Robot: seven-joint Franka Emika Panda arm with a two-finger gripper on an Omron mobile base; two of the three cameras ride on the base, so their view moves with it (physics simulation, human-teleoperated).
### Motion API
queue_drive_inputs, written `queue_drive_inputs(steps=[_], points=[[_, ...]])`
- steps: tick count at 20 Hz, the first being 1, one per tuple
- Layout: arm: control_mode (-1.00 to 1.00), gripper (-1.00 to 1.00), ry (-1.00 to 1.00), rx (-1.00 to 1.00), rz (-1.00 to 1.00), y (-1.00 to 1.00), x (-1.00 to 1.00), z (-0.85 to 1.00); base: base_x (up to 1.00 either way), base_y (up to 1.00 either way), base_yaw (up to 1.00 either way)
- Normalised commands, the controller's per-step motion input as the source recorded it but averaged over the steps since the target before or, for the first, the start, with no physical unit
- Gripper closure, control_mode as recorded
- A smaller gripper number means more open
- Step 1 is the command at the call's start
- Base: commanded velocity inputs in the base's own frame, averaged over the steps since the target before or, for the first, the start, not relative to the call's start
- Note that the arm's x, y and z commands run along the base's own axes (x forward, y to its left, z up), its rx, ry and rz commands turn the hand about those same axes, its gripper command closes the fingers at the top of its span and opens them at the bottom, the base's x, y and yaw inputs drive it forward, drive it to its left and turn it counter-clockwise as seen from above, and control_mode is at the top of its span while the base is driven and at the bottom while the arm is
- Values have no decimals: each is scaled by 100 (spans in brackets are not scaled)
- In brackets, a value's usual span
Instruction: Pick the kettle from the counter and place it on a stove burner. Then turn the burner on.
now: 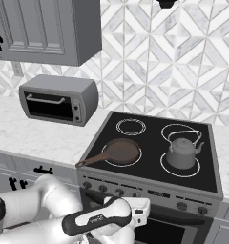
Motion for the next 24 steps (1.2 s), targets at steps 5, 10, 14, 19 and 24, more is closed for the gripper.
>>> queue_drive_inputs(steps=[5, 10, 14, 19, 24], points=[[-100, -100, 0, 0, 0, -21, 0, -17, 0, 0, 0], [-100, -100, 0, 0, 0, -3, 2, -22, 0, 0, 0], [-100, -100, 0, 0, 0, 0, 15, -21, 0, 0, 0], [-100, -100, 0, 0, 0, 0, 24, -18, 0, 0, 0], [-100, -100, 0, 0, 0, 0, 30, -27, 0, 0, 0]])
